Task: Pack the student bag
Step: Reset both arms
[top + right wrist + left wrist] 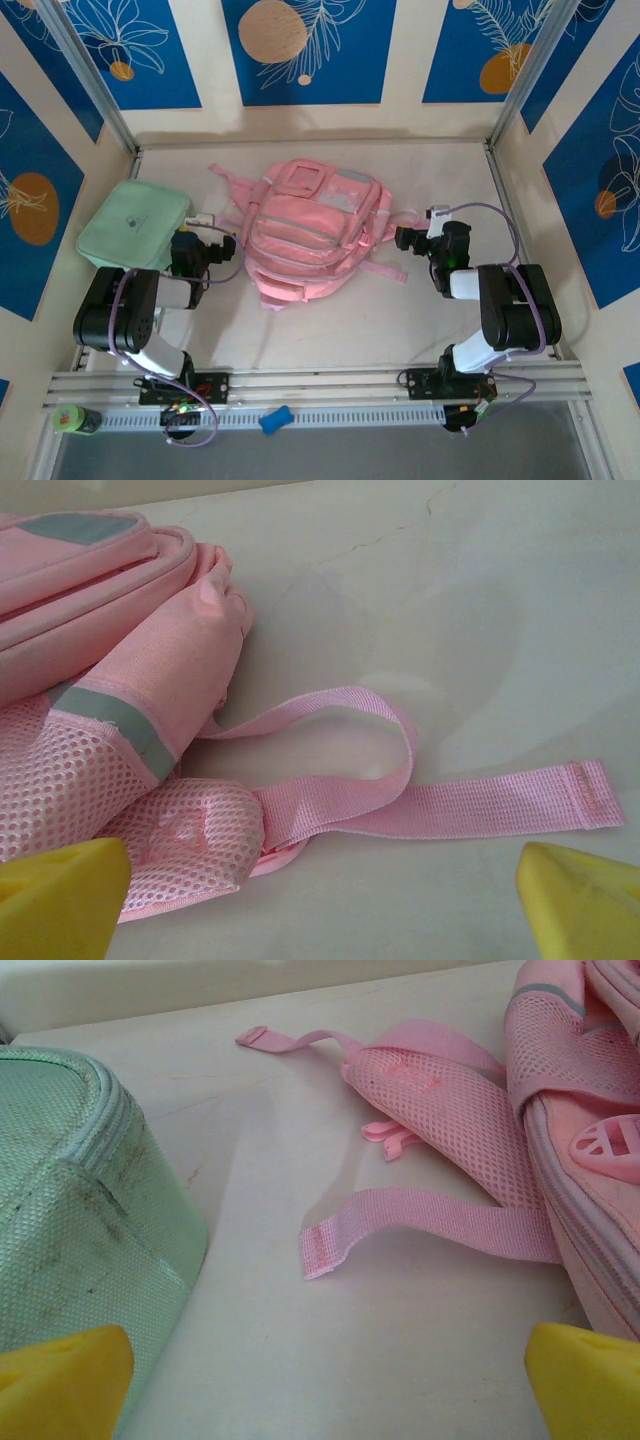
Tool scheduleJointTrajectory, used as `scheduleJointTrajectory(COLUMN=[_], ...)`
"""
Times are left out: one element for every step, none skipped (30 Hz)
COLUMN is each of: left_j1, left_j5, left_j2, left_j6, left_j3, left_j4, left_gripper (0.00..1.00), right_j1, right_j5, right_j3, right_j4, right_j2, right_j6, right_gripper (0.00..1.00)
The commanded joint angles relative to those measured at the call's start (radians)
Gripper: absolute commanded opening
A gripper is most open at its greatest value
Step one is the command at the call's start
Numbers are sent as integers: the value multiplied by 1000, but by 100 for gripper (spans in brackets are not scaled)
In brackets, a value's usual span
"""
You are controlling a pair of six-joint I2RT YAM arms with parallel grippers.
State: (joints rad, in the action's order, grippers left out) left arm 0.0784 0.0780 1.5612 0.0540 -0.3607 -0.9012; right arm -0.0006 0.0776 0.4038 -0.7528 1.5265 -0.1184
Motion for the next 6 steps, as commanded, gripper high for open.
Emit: scheduleJointTrajectory(left_j1=[-9, -9, -9, -8, -9, -9], left_j5=[-21, -21, -20, -21, -21, -21], left_j2=[3, 3, 3, 3, 3, 3], left_j6=[-8, -8, -8, -8, -8, -8], left_j3=[-15, -15, -15, -15, -15, -15], left_j4=[-37, -37, -37, -37, -38, -37], left_gripper=[99, 99, 100, 99, 99, 99], right_j1=[-2, -4, -5, -7, -7, -3], right_j5=[-11, -13, -17, -20, -21, -16], right_j3=[22, 25, 28, 28, 26, 17], right_j4=[-37, -32, -27, -26, -29, -42], right_j2=[-3, -2, -2, -2, -2, -4], right_j6=[19, 17, 16, 16, 15, 18], right_gripper=[99, 99, 99, 99, 99, 99])
